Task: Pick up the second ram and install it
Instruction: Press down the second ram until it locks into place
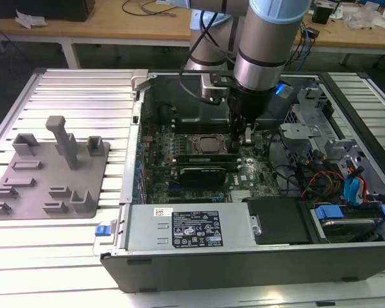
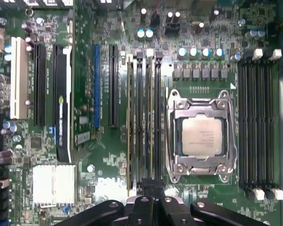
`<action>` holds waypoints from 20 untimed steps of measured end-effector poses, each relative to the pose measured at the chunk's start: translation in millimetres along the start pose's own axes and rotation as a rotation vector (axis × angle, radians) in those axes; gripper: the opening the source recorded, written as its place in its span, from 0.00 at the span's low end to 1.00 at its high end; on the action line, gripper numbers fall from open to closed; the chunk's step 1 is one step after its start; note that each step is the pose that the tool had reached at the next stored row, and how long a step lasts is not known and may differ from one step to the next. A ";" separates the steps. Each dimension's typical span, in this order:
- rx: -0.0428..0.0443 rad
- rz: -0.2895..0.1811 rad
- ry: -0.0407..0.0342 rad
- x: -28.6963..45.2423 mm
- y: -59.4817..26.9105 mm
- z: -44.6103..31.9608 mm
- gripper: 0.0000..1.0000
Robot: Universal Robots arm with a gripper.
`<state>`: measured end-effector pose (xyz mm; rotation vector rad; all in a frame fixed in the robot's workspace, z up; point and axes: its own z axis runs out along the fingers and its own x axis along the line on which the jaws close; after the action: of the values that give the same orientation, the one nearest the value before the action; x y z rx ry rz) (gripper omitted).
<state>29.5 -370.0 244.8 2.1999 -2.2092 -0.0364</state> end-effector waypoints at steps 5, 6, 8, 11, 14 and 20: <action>0.0000 -0.002 -0.0001 -0.5 -2.0 4.1 0.08; -0.0001 -0.002 0.0001 -0.5 -2.0 5.5 0.08; 0.0000 -0.002 -0.0014 -0.5 -2.1 6.6 0.08; -0.0001 -0.002 -0.0012 -0.4 -2.1 7.2 0.08; 0.0000 -0.002 -0.0015 -0.5 -2.1 8.9 0.08; 0.0000 -0.002 -0.0015 -0.5 -2.2 11.3 0.08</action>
<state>31.4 -369.6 233.4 2.2027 -2.2079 -0.0382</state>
